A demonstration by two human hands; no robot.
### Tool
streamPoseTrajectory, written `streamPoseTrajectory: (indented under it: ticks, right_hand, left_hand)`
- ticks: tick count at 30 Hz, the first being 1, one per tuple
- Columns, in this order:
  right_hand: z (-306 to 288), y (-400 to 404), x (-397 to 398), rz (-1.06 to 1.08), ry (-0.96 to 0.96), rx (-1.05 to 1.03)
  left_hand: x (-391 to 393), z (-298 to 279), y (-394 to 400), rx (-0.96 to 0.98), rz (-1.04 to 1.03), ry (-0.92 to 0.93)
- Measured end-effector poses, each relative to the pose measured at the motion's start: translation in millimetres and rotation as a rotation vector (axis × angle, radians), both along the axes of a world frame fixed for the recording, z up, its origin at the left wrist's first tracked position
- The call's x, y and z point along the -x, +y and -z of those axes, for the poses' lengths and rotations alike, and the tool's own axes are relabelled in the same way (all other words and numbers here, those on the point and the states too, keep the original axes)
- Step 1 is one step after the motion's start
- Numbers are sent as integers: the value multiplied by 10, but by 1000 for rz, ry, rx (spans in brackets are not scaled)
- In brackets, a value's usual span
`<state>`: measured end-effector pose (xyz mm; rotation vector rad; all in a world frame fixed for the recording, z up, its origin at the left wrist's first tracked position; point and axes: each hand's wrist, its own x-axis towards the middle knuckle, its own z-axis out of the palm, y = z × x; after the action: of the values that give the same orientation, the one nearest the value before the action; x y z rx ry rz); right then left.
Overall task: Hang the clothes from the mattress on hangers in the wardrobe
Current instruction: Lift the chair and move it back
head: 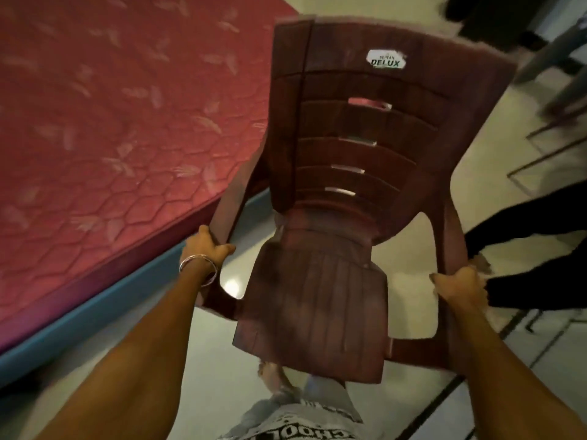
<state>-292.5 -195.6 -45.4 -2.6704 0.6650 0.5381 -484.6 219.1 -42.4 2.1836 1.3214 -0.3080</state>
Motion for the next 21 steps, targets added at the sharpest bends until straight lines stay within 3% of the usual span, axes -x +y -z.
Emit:
streamPoseTrajectory:
  ticks: [8,21]
  right_hand:
    - [8,1179,214,-455,58,-15]
    - [-80,3213,1261,-1312,121,-121]
  left_hand:
    - [1822,-62,-140,13,-487,43]
    - [3854,-243,-1633,-84,-1328,88]
